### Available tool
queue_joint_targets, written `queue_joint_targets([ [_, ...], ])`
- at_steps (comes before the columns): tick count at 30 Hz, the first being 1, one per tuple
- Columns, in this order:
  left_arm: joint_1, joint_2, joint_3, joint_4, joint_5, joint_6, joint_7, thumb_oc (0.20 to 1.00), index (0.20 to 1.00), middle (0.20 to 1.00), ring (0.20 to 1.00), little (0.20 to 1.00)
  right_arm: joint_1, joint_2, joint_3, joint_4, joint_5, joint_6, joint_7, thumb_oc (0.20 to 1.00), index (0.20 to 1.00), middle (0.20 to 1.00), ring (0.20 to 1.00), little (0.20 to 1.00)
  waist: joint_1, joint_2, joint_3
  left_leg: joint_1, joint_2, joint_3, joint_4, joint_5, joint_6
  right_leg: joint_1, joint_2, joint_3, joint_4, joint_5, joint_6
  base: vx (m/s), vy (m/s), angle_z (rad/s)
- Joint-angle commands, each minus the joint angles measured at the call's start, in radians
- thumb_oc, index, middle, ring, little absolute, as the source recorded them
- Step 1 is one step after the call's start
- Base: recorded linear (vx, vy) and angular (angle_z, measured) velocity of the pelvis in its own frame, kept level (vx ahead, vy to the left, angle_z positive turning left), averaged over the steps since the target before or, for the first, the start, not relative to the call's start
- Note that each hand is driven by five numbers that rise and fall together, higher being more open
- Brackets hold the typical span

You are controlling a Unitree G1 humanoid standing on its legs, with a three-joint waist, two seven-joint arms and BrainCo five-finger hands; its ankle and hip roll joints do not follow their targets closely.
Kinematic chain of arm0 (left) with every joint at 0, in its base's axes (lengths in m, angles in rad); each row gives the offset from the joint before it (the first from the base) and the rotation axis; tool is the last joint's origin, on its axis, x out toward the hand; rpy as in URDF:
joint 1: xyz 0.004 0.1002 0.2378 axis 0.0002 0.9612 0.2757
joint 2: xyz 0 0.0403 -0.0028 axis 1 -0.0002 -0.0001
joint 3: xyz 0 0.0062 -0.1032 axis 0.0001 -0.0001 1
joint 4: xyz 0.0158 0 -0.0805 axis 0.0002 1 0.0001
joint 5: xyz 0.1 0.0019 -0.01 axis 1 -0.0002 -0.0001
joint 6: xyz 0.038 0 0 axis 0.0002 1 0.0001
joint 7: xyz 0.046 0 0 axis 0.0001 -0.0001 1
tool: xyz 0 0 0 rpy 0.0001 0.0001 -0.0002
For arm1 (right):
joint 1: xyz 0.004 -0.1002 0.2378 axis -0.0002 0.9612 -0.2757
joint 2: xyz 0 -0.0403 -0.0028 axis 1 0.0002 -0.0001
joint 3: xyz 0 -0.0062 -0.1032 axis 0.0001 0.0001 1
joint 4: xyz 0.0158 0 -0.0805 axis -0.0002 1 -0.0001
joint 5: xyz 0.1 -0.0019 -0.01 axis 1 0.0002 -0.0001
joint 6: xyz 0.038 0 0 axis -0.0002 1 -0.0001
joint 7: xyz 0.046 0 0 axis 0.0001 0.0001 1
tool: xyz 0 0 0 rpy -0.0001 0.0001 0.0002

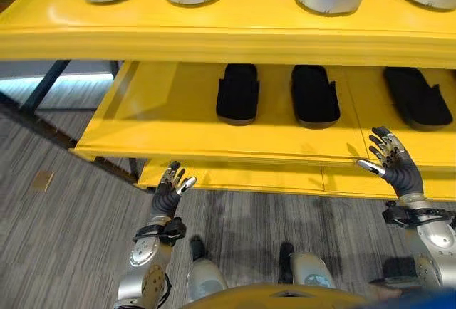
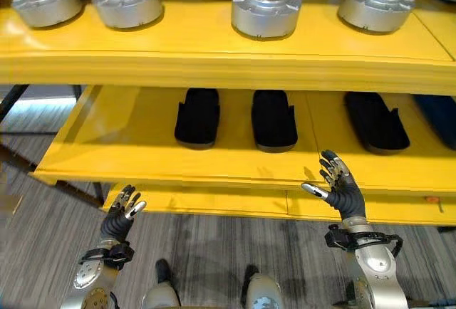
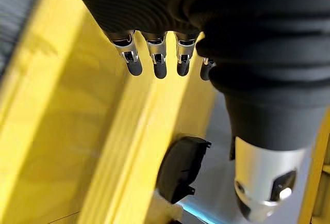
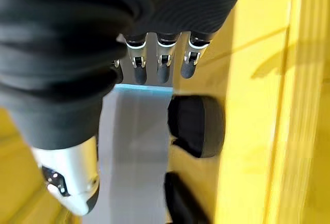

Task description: Move parts from the plastic box to the shelf.

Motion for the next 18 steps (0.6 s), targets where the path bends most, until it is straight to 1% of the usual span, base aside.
queue_joint_targets([
  [1, -0.018, 0.040, 0.038, -0.072, 0.032, -0.050, -0.019, 1.000, 1.000, 1.000, 1.000, 1.000, -0.035, -0.002, -0.008, -0.028, -0.018, -0.053, 0.014, 1.000, 1.000, 1.000, 1.000, 1.000, 0.002, -0.039, -0.015, -0.055, -0.044, -0.114, -0.016, 0.020, -0.044, 0.162, 0.043, 0.037, -0.250, 0.093, 0.054, 0.03, -0.026, 0.08],
  [2, -0.003, 0.024, 0.045, -0.078, 0.032, -0.052, -0.012, 1.000, 1.000, 1.000, 1.000, 1.000, -0.055, 0.008, 0.032, -0.003, -0.010, -0.051, 0.029, 1.000, 1.000, 1.000, 1.000, 1.000, 0.035, -0.055, -0.019, -0.043, -0.161, -0.267, 0.000, -0.059, -0.017, 0.168, 0.057, 0.077, -0.287, 0.113, 0.058, 0.05, -0.026, -0.12],
  [3, -0.002, 0.018, 0.049, -0.086, 0.034, -0.055, -0.012, 1.000, 1.000, 1.000, 1.000, 1.000, -0.072, 0.010, 0.053, 0.007, -0.014, -0.054, 0.033, 1.000, 1.000, 1.000, 1.000, 1.000, 0.053, -0.060, -0.022, -0.049, -0.235, -0.366, 0.014, -0.082, -0.005, 0.164, 0.067, 0.107, -0.303, 0.126, 0.057, 0.04, -0.027, -0.81],
  [4, -0.007, 0.017, 0.052, -0.092, 0.032, -0.057, -0.013, 1.000, 1.000, 1.000, 1.000, 1.000, -0.090, 0.010, 0.065, 0.012, -0.014, -0.052, 0.034, 1.000, 1.000, 1.000, 1.000, 1.000, 0.063, -0.062, -0.024, -0.056, -0.281, -0.428, 0.016, -0.089, 0.004, 0.153, 0.077, 0.130, -0.306, 0.138, 0.059, 0.02, -0.006, -1.26],
  [5, -0.015, 0.019, 0.052, -0.098, 0.029, -0.059, -0.016, 1.000, 1.000, 1.000, 1.000, 1.000, -0.110, 0.009, 0.076, 0.017, -0.013, -0.048, 0.038, 1.000, 1.000, 1.000, 1.000, 1.000, 0.062, -0.063, -0.027, -0.058, -0.299, -0.453, 0.014, -0.090, 0.010, 0.147, 0.087, 0.148, -0.310, 0.145, 0.060, 0.03, 0.010, -1.78],
  [6, -0.013, 0.017, 0.047, -0.098, 0.025, -0.059, -0.021, 1.000, 1.000, 1.000, 1.000, 1.000, -0.116, 0.014, 0.084, 0.020, -0.007, -0.048, 0.041, 1.000, 1.000, 1.000, 1.000, 1.000, 0.056, -0.061, -0.034, -0.045, -0.287, -0.434, -0.001, -0.098, 0.021, 0.147, 0.096, 0.157, -0.317, 0.145, 0.064, 0.06, 0.030, -1.31],
  [7, -0.010, 0.016, 0.047, -0.094, 0.025, -0.062, -0.026, 1.000, 1.000, 1.000, 1.000, 1.000, -0.108, 0.022, 0.086, 0.020, -0.001, -0.043, 0.051, 1.000, 1.000, 1.000, 1.000, 1.000, 0.050, -0.059, -0.042, -0.029, -0.269, -0.419, -0.019, -0.093, 0.021, 0.151, 0.103, 0.165, -0.324, 0.150, 0.061, 0.06, 0.077, -0.90],
  [9, -0.009, 0.017, 0.043, -0.092, 0.027, -0.063, -0.029, 1.000, 1.000, 1.000, 1.000, 1.000, -0.097, 0.029, 0.087, 0.019, -0.001, -0.042, 0.052, 1.000, 1.000, 1.000, 1.000, 1.000, 0.052, -0.060, -0.049, -0.010, -0.272, -0.417, -0.039, -0.089, 0.025, 0.152, 0.102, 0.171, -0.335, 0.161, 0.062, 0.04, 0.095, -0.36],
  [10, -0.013, 0.019, 0.039, -0.090, 0.019, -0.060, -0.027, 1.000, 1.000, 1.000, 1.000, 1.000, -0.088, 0.043, 0.084, 0.017, 0.019, -0.036, 0.053, 1.000, 1.000, 1.000, 1.000, 1.000, 0.043, -0.059, -0.062, 0.005, -0.270, -0.398, -0.074, -0.084, 0.033, 0.154, 0.098, 0.170, -0.350, 0.166, 0.065, 0.05, 0.115, -0.29],
  [13, 0.000, 0.024, 0.036, -0.095, 0.023, -0.055, -0.031, 1.000, 1.000, 1.000, 1.000, 1.000, -0.070, 0.058, 0.086, 0.011, 0.039, -0.031, 0.059, 1.000, 1.000, 1.000, 1.000, 1.000, 0.037, -0.060, -0.070, 0.028, -0.265, -0.377, -0.093, -0.090, 0.040, 0.163, 0.094, 0.183, -0.365, 0.171, 0.071, 0.05, 0.109, -0.27],
  [15, 0.002, 0.029, 0.033, -0.091, 0.024, -0.049, -0.027, 1.000, 1.000, 1.000, 1.000, 1.000, -0.070, 0.069, 0.099, 0.016, 0.042, -0.023, 0.054, 1.000, 1.000, 1.000, 1.000, 1.000, 0.032, -0.057, -0.072, 0.043, -0.269, -0.359, -0.097, -0.102, 0.055, 0.165, 0.088, 0.206, -0.360, 0.174, 0.078, 0.02, 0.136, -0.31],
  [16, 0.000, 0.037, 0.032, -0.095, 0.023, -0.047, -0.025, 1.000, 1.000, 1.000, 1.000, 1.000, -0.069, 0.081, 0.105, 0.014, 0.050, -0.018, 0.051, 1.000, 1.000, 1.000, 1.000, 1.000, 0.030, -0.055, -0.065, 0.048, -0.272, -0.331, -0.090, -0.114, 0.062, 0.158, 0.080, 0.232, -0.343, 0.175, 0.083, 0.02, 0.178, -0.37],
  [18, -0.003, 0.049, 0.031, -0.094, 0.028, -0.045, -0.022, 1.000, 1.000, 1.000, 1.000, 1.000, -0.066, 0.089, 0.109, 0.009, 0.061, -0.015, 0.052, 1.000, 1.000, 1.000, 1.000, 1.000, 0.020, -0.053, -0.057, 0.049, -0.273, -0.310, -0.076, -0.130, 0.072, 0.145, 0.073, 0.259, -0.324, 0.177, 0.087, 0.00, 0.138, -0.50],
])
